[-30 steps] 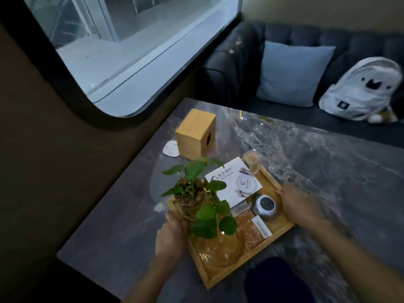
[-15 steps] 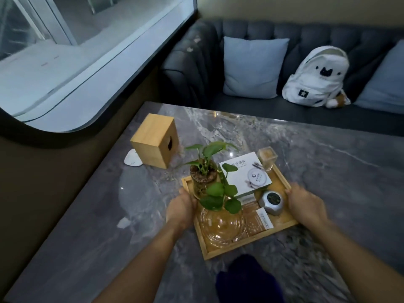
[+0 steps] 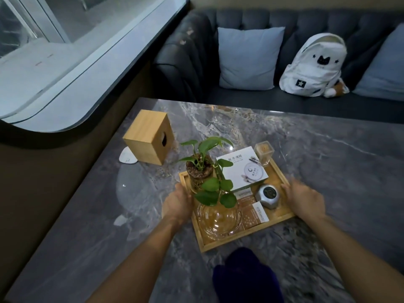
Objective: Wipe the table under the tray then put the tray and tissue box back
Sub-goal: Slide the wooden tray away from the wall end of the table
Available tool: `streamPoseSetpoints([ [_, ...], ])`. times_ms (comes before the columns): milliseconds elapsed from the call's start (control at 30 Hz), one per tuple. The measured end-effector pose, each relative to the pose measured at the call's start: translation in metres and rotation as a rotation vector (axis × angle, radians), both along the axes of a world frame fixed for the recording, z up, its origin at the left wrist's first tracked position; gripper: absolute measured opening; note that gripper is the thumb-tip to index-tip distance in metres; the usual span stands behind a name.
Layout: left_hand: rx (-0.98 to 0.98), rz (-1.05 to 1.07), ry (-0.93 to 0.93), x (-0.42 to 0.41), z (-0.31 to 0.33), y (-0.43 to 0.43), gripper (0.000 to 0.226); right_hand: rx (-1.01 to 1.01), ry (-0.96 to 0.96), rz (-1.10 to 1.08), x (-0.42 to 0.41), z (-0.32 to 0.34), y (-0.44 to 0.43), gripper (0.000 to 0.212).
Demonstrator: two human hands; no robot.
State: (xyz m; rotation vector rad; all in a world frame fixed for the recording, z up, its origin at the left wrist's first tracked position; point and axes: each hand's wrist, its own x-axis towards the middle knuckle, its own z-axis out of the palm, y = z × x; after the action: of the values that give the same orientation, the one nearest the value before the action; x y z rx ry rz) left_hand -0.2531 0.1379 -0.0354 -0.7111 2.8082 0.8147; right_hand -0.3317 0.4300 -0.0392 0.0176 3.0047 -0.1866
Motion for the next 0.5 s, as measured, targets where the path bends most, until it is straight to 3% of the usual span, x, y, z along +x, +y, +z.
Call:
streamPoseSetpoints([
  [133, -0.015, -0.008, 0.016, 0.011, 0.002, -0.009, 0.032, -0.083, -0.023, -0.146, 0.005, 0.011, -0.001, 0.045],
  [333, -0.071, 0.031, 0.076, 0.052, 0.001, -0.018, 0.025, -0.072, 0.271, -0.038, 0.045, 0.017, -0.003, 0.021],
  [500, -0.105, -0.026, 0.106, 0.097, -0.012, -0.020, 0.032, -0.249, 0.185, 0.055, 0.090, 0.022, -0.013, 0.017],
])
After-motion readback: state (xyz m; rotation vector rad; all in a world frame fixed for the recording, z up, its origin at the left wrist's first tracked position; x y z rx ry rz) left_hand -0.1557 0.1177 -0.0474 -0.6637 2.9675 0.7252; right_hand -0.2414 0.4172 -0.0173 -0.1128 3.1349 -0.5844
